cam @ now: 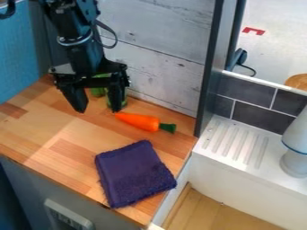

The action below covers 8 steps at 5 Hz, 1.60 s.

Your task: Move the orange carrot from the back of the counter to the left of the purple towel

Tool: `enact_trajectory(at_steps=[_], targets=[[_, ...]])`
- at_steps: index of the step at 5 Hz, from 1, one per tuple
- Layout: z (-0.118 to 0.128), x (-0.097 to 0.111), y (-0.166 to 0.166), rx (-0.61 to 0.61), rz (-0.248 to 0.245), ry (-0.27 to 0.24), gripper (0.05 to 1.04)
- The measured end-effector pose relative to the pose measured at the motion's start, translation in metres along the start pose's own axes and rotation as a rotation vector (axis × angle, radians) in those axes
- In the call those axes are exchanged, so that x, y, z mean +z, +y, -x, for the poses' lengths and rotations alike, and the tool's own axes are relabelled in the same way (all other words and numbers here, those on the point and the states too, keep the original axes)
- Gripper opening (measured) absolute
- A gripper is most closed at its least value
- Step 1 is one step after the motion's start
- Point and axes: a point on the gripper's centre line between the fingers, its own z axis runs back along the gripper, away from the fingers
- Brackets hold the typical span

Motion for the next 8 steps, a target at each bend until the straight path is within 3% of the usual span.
enact_trajectory(at_steps=[1,2,3,4,6,7,8], targets=[[0.003,-0.008,0.001,0.011,-0.005,0.016,1.000],[-0.004,-0.021,-0.007,0.149,-0.004,-0.108,1.000],[-0.013,-0.030,-0.015,0.339,-0.020,-0.172,1.000],[-0.030,-0.047,-0.018,0.476,-0.021,-0.204,1.000],[-0.067,-0.086,-0.034,0.616,-0.011,-0.149,1.000],[-0.081,-0.103,-0.040,0.631,-0.016,-0.104,1.000],[-0.092,-0.114,-0.042,0.668,-0.025,-0.093,1.000]])
